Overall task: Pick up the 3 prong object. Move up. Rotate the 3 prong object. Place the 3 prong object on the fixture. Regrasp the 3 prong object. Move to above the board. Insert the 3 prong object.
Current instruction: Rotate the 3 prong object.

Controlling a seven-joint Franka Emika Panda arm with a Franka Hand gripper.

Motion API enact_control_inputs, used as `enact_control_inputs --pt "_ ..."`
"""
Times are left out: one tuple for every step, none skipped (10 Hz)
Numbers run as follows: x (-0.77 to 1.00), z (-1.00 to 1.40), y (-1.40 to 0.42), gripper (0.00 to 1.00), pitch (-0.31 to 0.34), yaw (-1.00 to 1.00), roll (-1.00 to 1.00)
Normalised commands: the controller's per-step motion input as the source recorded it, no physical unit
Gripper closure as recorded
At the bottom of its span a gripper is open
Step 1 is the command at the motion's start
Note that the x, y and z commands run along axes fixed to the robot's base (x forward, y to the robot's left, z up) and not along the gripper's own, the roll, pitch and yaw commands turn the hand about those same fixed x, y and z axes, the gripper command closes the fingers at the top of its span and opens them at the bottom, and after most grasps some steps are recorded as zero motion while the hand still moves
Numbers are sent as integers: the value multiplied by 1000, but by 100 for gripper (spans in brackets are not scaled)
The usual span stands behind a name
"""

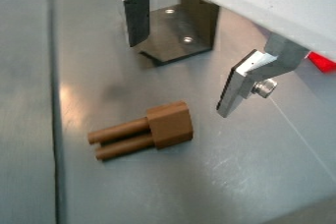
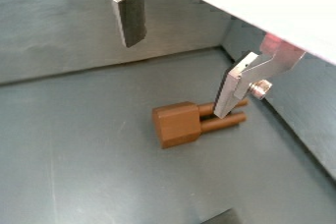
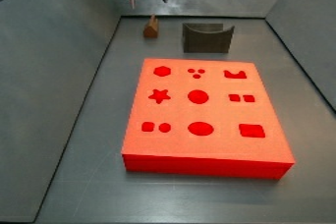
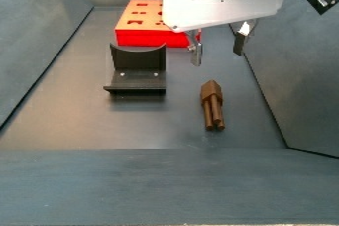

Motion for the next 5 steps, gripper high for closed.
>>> enact_control_inputs --pt "37 -47 -1 0 -8 1000 1" --pt "39 -43 0 0 -8 1000 1" --pt "41 -37 0 0 -9 1000 1" --pt "43 -33 0 0 -9 1000 1" --pt "44 -31 0 0 -10 1000 1"
